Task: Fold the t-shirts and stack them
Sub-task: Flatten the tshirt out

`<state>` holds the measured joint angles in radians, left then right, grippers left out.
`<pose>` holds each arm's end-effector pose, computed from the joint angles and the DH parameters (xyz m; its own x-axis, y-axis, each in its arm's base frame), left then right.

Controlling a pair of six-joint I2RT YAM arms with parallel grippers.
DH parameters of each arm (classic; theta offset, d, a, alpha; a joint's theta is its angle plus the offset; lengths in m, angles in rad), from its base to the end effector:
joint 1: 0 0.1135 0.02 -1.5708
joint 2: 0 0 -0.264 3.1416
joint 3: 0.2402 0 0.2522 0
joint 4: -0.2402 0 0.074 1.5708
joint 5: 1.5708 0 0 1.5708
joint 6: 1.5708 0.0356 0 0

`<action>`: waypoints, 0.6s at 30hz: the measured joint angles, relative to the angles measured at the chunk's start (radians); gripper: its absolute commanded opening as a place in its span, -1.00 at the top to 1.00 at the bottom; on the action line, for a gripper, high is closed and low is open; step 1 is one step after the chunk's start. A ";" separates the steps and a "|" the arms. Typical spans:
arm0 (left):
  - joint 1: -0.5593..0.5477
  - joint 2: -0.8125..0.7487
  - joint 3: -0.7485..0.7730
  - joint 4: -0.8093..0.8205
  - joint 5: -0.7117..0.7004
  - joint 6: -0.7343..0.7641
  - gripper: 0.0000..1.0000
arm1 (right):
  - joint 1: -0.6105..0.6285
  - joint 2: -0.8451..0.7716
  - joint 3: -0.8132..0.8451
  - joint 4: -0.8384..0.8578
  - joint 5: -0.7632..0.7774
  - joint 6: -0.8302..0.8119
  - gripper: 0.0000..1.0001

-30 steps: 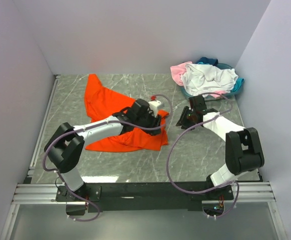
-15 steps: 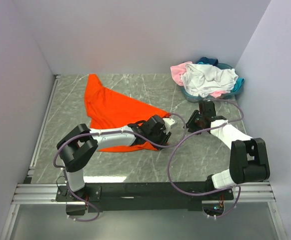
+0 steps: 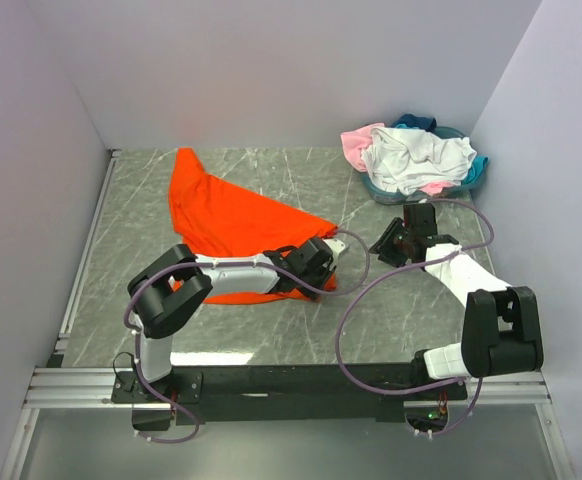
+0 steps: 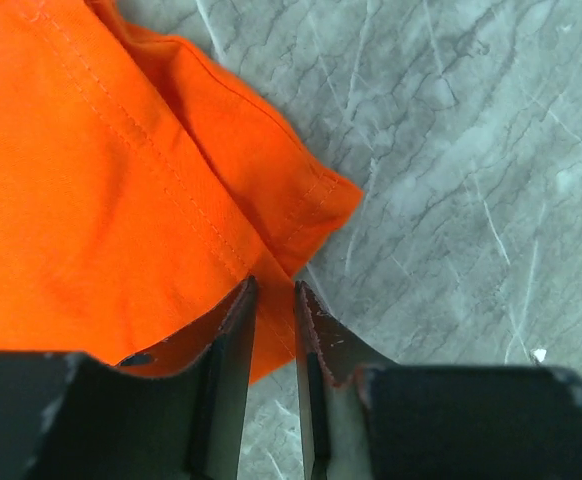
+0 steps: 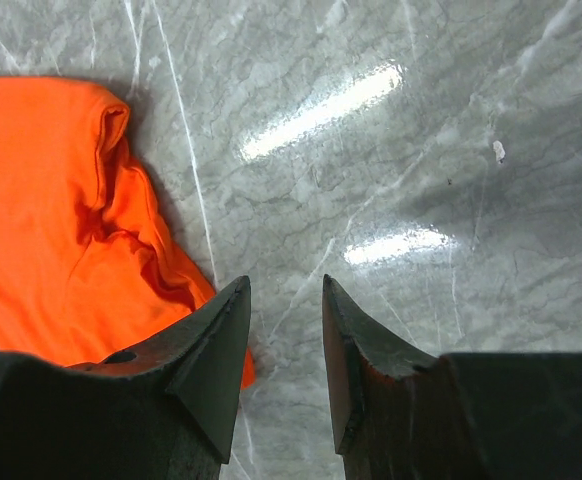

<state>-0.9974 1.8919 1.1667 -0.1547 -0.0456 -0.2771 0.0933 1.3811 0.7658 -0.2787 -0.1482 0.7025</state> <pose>0.2163 -0.3320 0.1620 -0.6274 0.4678 -0.6225 0.6777 0.7218 -0.1405 0.2716 0.0307 0.1952 -0.7114 0.5753 -0.4036 0.3609 0.7919 0.4925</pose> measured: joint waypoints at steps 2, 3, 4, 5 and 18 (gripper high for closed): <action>0.000 0.000 0.000 -0.003 -0.003 -0.002 0.42 | -0.002 -0.003 -0.002 0.000 0.000 0.002 0.16; 0.000 0.000 0.000 -0.004 -0.003 -0.002 0.42 | -0.002 -0.003 -0.003 0.001 0.000 0.003 0.16; 0.000 0.000 0.000 -0.005 -0.004 -0.004 0.42 | -0.002 -0.003 -0.003 0.001 0.000 0.004 0.16; -0.001 0.000 0.000 -0.005 -0.004 -0.007 0.41 | -0.002 -0.003 -0.004 0.001 0.000 0.006 0.16; -0.034 -0.031 -0.018 -0.053 -0.025 -0.035 0.33 | -0.002 0.001 -0.007 0.002 -0.007 0.007 0.16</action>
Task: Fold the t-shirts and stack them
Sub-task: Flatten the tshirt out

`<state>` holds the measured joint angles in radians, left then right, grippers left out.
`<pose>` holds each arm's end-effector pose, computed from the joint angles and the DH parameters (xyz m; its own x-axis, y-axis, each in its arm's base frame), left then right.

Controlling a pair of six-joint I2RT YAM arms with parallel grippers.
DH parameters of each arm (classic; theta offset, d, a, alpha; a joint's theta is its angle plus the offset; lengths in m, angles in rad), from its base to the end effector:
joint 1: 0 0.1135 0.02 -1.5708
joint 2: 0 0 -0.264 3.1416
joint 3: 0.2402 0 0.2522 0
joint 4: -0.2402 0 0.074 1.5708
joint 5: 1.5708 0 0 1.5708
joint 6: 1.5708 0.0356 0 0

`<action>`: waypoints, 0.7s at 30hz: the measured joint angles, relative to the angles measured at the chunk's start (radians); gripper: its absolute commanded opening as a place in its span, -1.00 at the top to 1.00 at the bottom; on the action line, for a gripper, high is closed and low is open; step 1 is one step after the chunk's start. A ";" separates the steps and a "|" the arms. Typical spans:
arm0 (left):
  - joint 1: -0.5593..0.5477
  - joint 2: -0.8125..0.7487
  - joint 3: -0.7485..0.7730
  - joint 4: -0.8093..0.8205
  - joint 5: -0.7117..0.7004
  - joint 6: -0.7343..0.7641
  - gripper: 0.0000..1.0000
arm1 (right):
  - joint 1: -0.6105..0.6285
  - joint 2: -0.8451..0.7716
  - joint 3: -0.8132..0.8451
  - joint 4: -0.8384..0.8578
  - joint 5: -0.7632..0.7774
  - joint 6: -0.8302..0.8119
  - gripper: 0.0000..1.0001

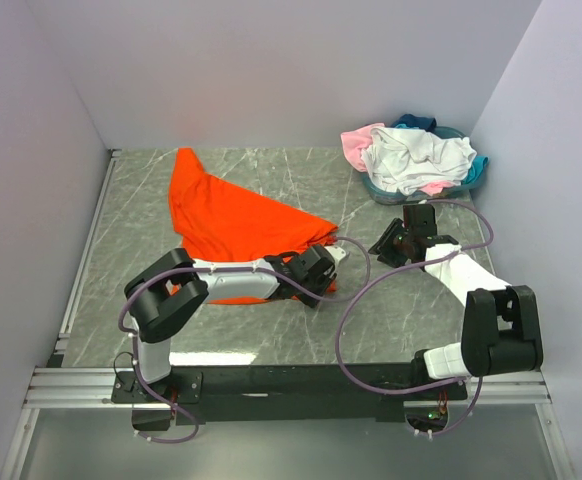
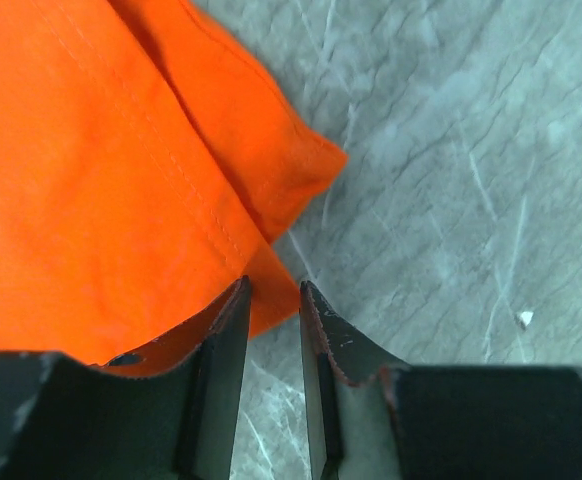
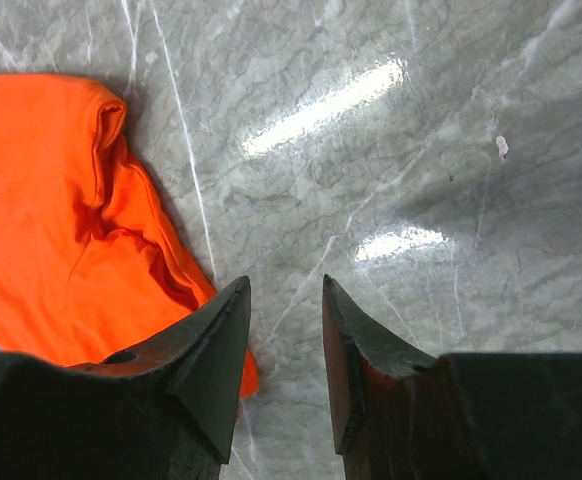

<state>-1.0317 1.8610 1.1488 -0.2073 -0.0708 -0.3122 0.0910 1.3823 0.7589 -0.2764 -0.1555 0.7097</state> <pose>0.2006 -0.3304 0.1647 -0.6447 0.4809 -0.5942 0.6683 0.7320 -0.1327 0.2707 0.0302 0.1930 -0.7126 0.5814 -0.3926 0.3674 0.7860 0.4972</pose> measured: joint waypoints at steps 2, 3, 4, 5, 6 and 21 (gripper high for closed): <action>-0.003 0.000 0.000 -0.013 -0.005 0.000 0.33 | 0.000 0.001 0.000 0.000 -0.003 0.000 0.16; -0.004 0.000 0.000 -0.018 -0.007 0.000 0.32 | 0.000 0.001 0.000 0.000 -0.004 0.000 0.16; -0.004 0.000 0.000 -0.019 -0.008 0.000 0.32 | 0.000 0.002 0.000 0.000 -0.005 0.000 0.16; -0.004 0.000 0.000 -0.023 -0.010 0.000 0.31 | 0.000 0.002 0.000 0.000 -0.005 0.000 0.16; -0.004 0.000 0.000 -0.024 -0.013 0.000 0.30 | 0.000 0.002 0.000 0.000 -0.005 0.000 0.16; -0.008 0.022 0.027 -0.038 -0.020 0.012 0.19 | 0.000 0.016 0.000 0.005 -0.007 0.000 0.16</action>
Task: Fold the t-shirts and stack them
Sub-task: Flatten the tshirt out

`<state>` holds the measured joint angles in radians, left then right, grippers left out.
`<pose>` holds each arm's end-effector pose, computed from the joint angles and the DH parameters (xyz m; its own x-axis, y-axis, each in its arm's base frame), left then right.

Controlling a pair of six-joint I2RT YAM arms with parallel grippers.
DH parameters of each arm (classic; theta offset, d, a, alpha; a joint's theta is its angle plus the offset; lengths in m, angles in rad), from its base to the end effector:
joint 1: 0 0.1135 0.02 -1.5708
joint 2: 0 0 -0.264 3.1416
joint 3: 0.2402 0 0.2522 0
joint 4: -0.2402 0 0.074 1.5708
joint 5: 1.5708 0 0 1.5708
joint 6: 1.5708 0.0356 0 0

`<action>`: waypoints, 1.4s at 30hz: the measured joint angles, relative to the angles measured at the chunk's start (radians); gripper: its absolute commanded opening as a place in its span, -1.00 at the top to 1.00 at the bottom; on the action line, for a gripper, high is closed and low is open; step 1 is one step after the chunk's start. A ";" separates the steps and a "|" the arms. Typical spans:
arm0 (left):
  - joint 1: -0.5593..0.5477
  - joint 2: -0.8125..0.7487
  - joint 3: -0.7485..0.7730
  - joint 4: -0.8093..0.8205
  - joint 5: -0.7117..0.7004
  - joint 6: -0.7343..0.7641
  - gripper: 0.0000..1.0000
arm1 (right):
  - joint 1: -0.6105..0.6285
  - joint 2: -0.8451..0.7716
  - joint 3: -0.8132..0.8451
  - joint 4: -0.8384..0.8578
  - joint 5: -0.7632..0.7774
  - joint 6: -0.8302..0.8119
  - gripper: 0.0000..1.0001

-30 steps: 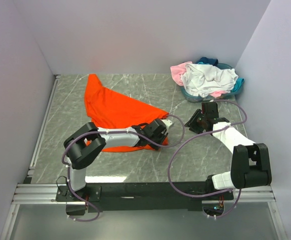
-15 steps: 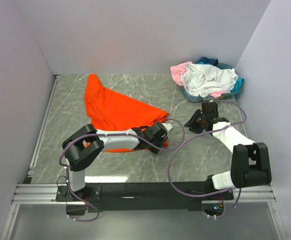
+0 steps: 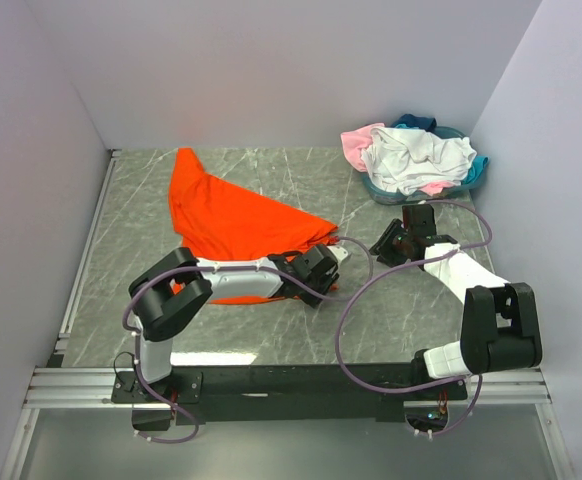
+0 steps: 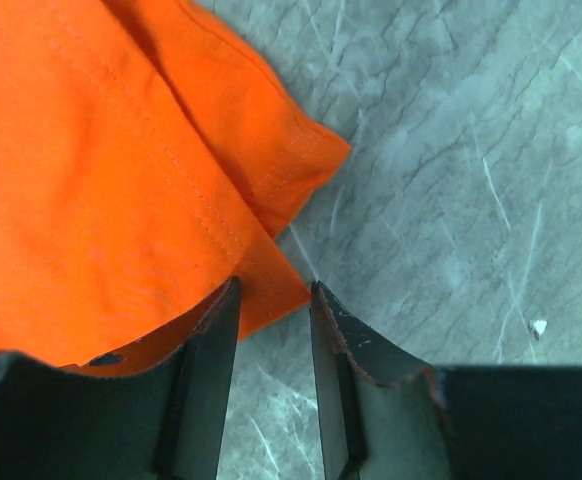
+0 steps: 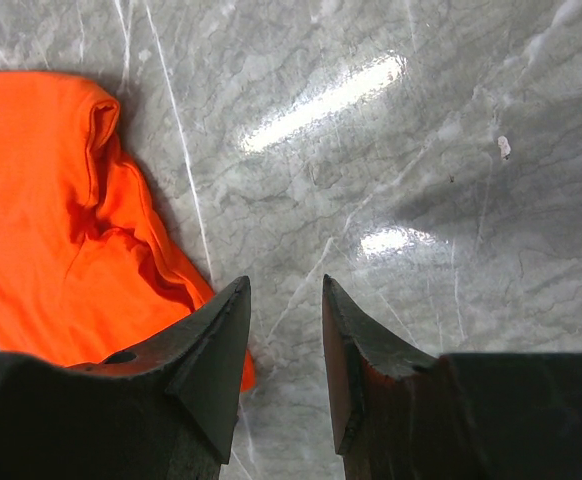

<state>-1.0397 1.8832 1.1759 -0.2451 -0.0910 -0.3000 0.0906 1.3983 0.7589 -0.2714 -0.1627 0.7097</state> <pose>0.2002 -0.3344 0.1620 -0.6401 0.5087 -0.5757 0.6729 0.7329 -0.1006 0.2723 0.0305 0.1893 -0.7194 0.5803 -0.3817 0.3699 0.7852 0.4966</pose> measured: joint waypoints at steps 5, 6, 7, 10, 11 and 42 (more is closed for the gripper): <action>-0.005 0.039 0.048 -0.011 -0.014 0.018 0.40 | 0.000 0.000 0.000 0.003 0.000 0.000 0.16; -0.005 0.048 0.061 -0.011 -0.019 0.021 0.54 | 0.000 0.000 0.000 0.004 0.000 0.000 0.16; -0.005 0.056 0.070 -0.011 -0.024 0.023 0.61 | 0.000 0.001 0.000 0.004 0.001 0.000 0.16; -0.005 0.064 0.081 -0.011 -0.034 0.026 0.88 | -0.002 0.003 0.000 0.005 0.001 0.000 0.16; -0.006 0.064 0.081 -0.011 -0.037 0.024 0.95 | -0.004 0.004 0.000 0.006 0.001 0.000 0.16; 0.521 -0.228 0.131 -0.196 -0.015 -0.077 0.99 | 0.240 0.219 0.116 0.022 -0.096 -0.055 0.16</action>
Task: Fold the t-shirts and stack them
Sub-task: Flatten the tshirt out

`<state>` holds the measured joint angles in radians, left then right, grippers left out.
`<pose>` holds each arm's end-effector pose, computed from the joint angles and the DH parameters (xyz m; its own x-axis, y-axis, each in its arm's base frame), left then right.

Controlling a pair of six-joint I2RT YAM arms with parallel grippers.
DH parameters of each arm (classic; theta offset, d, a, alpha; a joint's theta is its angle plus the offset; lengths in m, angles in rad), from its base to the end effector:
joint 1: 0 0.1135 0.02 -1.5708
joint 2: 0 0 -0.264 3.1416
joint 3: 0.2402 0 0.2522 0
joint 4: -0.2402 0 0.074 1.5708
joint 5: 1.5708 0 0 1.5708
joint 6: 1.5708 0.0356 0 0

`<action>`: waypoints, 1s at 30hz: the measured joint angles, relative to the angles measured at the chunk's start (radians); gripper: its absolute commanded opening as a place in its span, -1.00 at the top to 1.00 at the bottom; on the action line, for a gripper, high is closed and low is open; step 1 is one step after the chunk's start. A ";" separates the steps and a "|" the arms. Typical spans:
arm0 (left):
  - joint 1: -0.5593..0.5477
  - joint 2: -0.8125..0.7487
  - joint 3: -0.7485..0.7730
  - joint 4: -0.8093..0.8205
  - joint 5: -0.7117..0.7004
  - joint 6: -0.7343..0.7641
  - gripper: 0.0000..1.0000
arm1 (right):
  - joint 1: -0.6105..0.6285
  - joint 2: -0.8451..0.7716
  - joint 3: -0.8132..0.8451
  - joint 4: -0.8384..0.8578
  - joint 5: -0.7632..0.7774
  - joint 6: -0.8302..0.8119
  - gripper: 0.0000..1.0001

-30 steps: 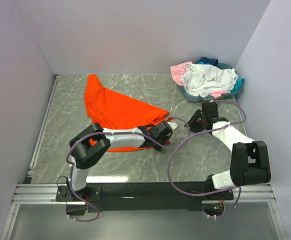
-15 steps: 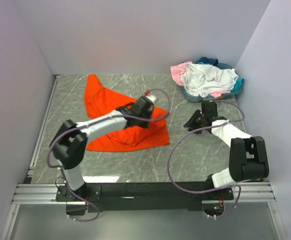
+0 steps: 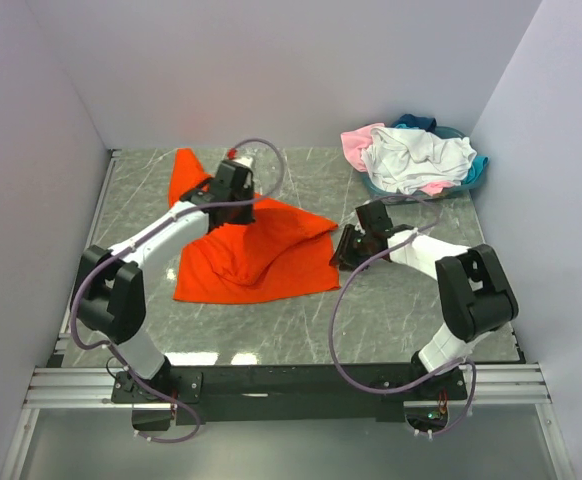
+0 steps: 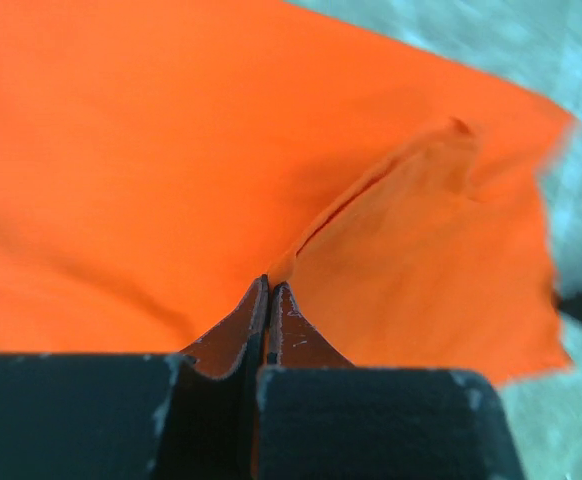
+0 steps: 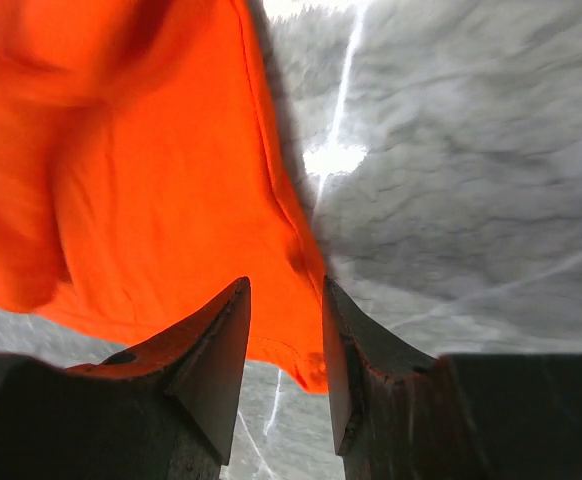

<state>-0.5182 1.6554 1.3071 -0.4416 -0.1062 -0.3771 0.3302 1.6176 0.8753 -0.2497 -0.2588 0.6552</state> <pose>0.3233 -0.1800 0.2716 -0.7312 -0.0046 -0.6822 0.1705 0.9670 -0.1892 0.2929 0.1100 0.1651 -0.8996 0.3143 -0.3032 0.1290 0.8545 0.5032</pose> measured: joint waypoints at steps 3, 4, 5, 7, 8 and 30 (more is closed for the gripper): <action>0.069 -0.004 0.009 -0.009 -0.024 0.002 0.99 | 0.030 0.026 0.013 -0.022 0.007 0.000 0.16; 0.087 -0.004 0.015 -0.013 -0.033 0.003 0.99 | 0.035 0.031 0.018 -0.034 0.010 0.000 0.16; 0.100 -0.005 0.024 -0.013 -0.043 0.006 0.99 | 0.038 0.034 0.023 -0.044 0.013 -0.002 0.16; 0.120 -0.006 0.035 -0.014 -0.053 0.012 0.99 | 0.043 0.041 0.039 -0.070 0.024 -0.008 0.16; 0.126 -0.007 0.042 -0.013 -0.058 0.016 0.99 | 0.046 0.043 0.047 -0.080 0.029 -0.012 0.16; 0.230 -0.014 0.117 -0.009 -0.075 0.071 0.99 | 0.113 0.053 0.061 -0.188 0.078 -0.043 0.20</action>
<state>-0.2886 1.6413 1.4242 -0.4507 -0.1814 -0.3058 0.4431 1.6707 0.9363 -0.4377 -0.1810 0.6121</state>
